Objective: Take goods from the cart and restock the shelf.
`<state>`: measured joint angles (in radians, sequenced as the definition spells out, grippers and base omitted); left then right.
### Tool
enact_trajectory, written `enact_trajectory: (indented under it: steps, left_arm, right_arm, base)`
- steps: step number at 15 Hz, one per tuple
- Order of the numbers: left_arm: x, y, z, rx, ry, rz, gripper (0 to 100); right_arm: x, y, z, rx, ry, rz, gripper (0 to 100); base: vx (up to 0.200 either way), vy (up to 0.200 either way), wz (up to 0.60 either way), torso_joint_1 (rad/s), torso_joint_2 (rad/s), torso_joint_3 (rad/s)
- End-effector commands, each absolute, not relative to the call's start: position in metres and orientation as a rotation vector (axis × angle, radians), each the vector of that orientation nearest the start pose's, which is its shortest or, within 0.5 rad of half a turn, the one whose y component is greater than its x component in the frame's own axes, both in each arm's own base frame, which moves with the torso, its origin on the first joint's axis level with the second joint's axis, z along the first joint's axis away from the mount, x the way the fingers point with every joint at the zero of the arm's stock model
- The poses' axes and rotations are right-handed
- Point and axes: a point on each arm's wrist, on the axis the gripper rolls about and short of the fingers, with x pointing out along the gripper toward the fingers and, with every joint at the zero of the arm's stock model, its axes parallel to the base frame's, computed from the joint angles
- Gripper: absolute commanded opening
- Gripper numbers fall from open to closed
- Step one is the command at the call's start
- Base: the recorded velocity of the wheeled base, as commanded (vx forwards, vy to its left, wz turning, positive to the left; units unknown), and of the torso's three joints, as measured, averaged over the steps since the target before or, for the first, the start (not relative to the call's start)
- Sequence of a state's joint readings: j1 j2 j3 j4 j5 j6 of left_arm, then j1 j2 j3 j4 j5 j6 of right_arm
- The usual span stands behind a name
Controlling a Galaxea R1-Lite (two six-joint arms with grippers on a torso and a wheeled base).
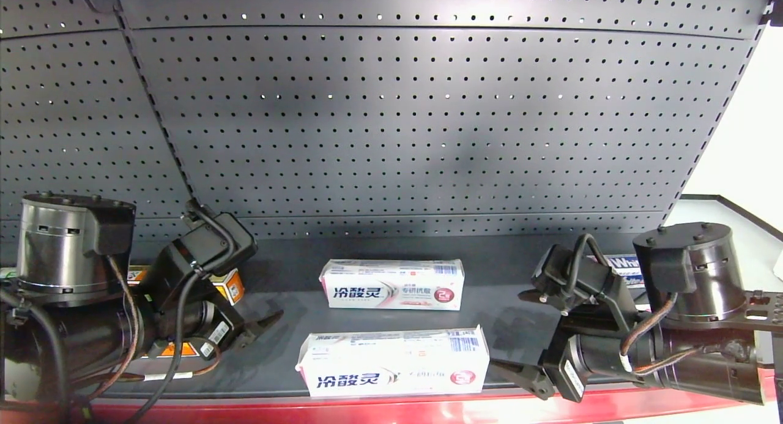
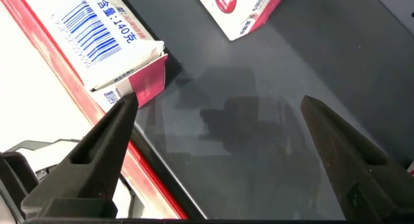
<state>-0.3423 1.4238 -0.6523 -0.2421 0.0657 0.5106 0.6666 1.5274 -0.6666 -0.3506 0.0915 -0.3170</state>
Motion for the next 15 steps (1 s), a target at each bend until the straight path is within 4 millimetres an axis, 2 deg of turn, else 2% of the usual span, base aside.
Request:
enact_trajectory:
  steps: [1,4,7,10,13,14,15]
  left_arm:
    - [0.21,-0.073,0.177,0.604,0.443,-0.399,100]
    - [0.209,-0.069,0.179,0.598,0.437,-0.38,100]
    - [0.199,-0.058,0.198,0.569,0.344,-0.33,100]
    - [0.176,-0.045,0.216,0.547,0.254,-0.272,100]
    - [0.136,-0.03,0.229,0.524,0.141,-0.212,100]
    - [0.103,-0.023,0.233,0.511,0.053,-0.197,100]
    - [0.082,-0.019,0.231,0.504,0.0,-0.182,100]
  right_arm:
    - [0.193,0.155,0.167,-0.443,0.375,0.817,100]
    - [0.189,0.146,0.172,-0.429,0.357,0.797,100]
    - [0.175,0.107,0.204,-0.363,0.234,0.671,100]
    - [0.152,0.071,0.226,-0.322,0.123,0.542,100]
    - [0.112,0.042,0.235,-0.307,0.016,0.42,100]
    - [0.083,0.03,0.231,-0.299,-0.032,0.367,100]
    - [0.064,0.021,0.224,-0.297,-0.044,0.32,100]
  base:
    - [0.0,0.0,0.0,0.0,0.0,0.0]
    - [0.0,0.0,0.0,0.0,0.0,0.0]
    - [0.0,0.0,0.0,0.0,0.0,0.0]
    - [0.0,0.0,0.0,0.0,0.0,0.0]
    - [0.0,0.0,0.0,0.0,0.0,0.0]
    - [0.0,0.0,0.0,0.0,0.0,0.0]
    - [0.0,0.0,0.0,0.0,0.0,0.0]
